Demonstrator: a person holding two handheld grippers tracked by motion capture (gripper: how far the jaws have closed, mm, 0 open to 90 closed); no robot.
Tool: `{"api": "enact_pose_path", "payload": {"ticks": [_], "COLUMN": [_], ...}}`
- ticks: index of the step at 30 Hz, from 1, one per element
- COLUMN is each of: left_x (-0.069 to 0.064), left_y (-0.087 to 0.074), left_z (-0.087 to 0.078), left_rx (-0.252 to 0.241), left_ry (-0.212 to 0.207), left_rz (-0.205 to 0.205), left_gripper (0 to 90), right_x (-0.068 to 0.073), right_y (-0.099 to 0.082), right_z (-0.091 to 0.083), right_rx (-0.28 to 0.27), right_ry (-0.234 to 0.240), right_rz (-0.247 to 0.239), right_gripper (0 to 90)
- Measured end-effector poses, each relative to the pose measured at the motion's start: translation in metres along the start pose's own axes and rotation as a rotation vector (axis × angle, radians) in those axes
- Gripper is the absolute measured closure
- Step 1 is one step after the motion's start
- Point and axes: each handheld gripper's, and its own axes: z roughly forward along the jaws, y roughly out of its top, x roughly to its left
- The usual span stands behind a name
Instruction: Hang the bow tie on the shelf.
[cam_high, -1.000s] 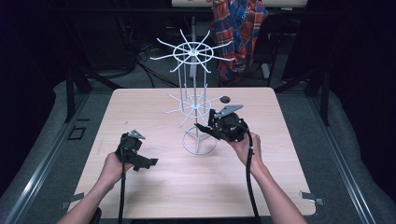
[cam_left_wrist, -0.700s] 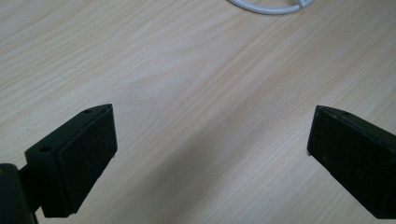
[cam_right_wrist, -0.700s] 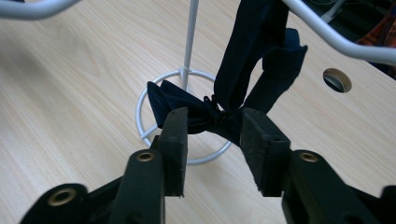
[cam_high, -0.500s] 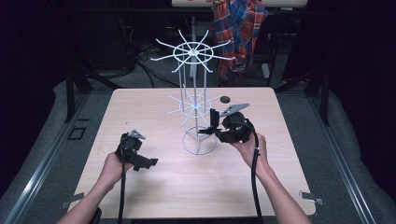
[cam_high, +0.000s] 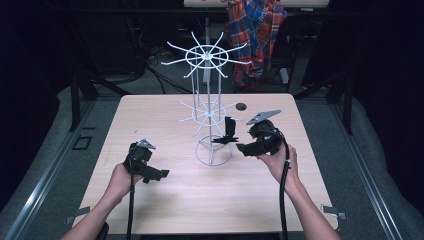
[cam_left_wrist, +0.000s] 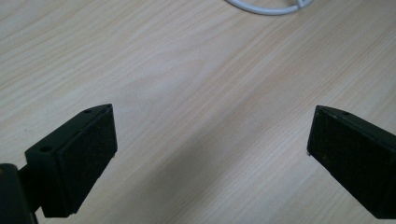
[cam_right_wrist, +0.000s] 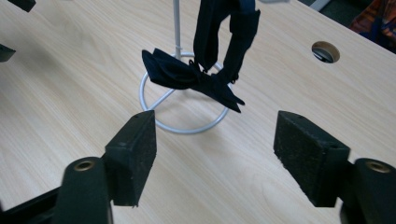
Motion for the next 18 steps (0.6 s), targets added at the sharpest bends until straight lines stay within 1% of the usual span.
{"api": "enact_pose_path", "payload": {"ticks": [3, 6, 10, 14, 18], "left_x": [0.000, 0.000, 0.000, -0.001, -0.001], "left_y": [0.000, 0.000, 0.000, 0.000, 0.000], "left_z": [0.000, 0.000, 0.000, 0.001, 0.001], "left_rx": [-0.002, -0.004, -0.005, -0.009, -0.008], "left_ry": [-0.001, -0.002, -0.001, 0.007, 0.014], "left_rz": [-0.003, -0.005, -0.007, -0.012, -0.012], "left_gripper": [1.7, 1.7, 1.8, 1.9, 2.1], "right_x": [-0.001, -0.002, -0.005, -0.009, -0.013], "right_y": [-0.004, -0.009, -0.017, -0.028, -0.038], "right_z": [-0.004, -0.008, -0.012, -0.015, -0.018], "right_rx": [0.011, 0.017, 0.025, 0.053, 0.072], "right_ry": [-0.005, 0.002, -0.004, -0.017, -0.025], "right_rz": [0.007, 0.007, 0.010, 0.019, 0.021], "right_gripper": [25.2, 23.1, 20.6, 17.1, 15.6]}}
